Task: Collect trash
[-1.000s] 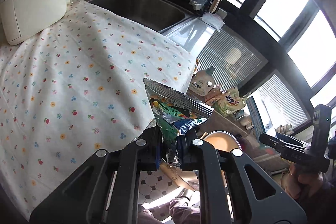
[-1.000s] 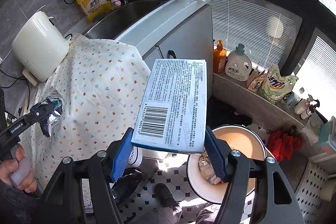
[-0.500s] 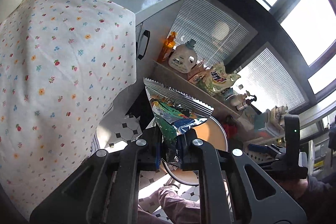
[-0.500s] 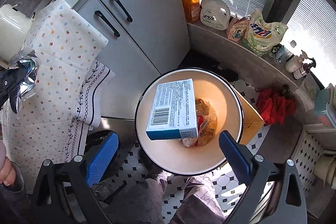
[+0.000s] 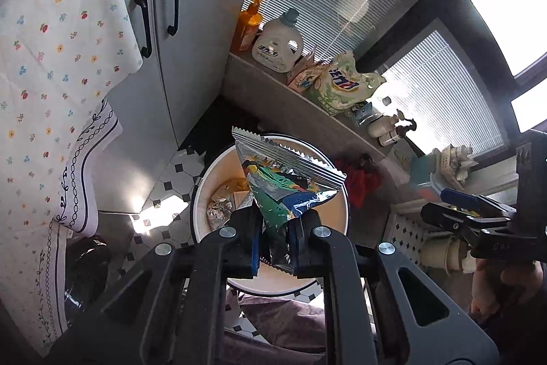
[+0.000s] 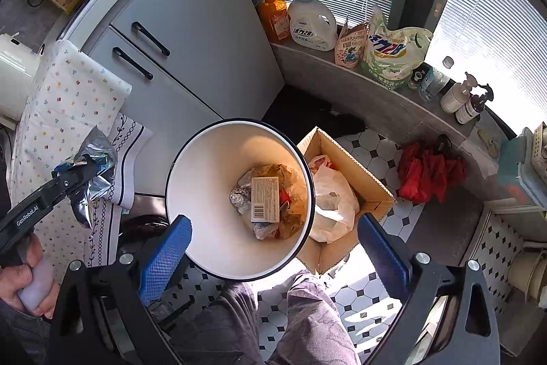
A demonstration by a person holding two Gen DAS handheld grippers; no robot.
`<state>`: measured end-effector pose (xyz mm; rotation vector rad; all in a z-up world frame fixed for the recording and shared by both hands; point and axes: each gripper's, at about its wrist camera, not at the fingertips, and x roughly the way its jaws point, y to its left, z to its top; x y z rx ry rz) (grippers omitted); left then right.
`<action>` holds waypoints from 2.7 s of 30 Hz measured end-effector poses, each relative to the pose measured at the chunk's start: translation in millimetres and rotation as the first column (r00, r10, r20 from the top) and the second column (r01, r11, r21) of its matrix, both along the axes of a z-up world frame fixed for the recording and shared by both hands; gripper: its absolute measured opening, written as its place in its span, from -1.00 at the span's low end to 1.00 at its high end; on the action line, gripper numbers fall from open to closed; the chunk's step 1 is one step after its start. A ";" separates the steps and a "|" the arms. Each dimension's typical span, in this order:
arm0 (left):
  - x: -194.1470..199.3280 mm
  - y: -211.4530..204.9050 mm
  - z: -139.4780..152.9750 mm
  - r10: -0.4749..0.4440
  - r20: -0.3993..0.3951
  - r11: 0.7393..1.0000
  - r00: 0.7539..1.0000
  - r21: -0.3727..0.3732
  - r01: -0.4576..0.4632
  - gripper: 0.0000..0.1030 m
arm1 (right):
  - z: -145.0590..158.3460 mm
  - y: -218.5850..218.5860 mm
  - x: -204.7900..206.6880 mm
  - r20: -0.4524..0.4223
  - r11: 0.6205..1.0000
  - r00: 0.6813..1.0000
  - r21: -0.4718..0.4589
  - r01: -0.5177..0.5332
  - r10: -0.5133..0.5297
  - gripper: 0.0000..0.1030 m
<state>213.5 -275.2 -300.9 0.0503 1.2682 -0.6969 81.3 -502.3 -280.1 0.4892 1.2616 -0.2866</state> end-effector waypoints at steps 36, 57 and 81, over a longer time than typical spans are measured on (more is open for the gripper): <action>-36.5 65.8 85.7 0.282 0.120 0.958 0.952 0.014 -0.286 0.88 | 69.6 -5.5 14.4 0.208 0.985 0.968 0.071 -0.160 0.142 0.85; -157.2 215.2 204.3 0.423 0.385 0.906 0.820 -0.164 -0.390 0.88 | 183.2 121.5 -42.8 0.369 0.966 0.894 -0.049 -0.253 0.253 0.85; -255.7 279.7 314.1 0.550 0.584 0.828 0.597 -0.290 -0.479 0.88 | 288.9 181.5 -124.9 0.566 0.949 0.761 -0.203 -0.243 0.316 0.85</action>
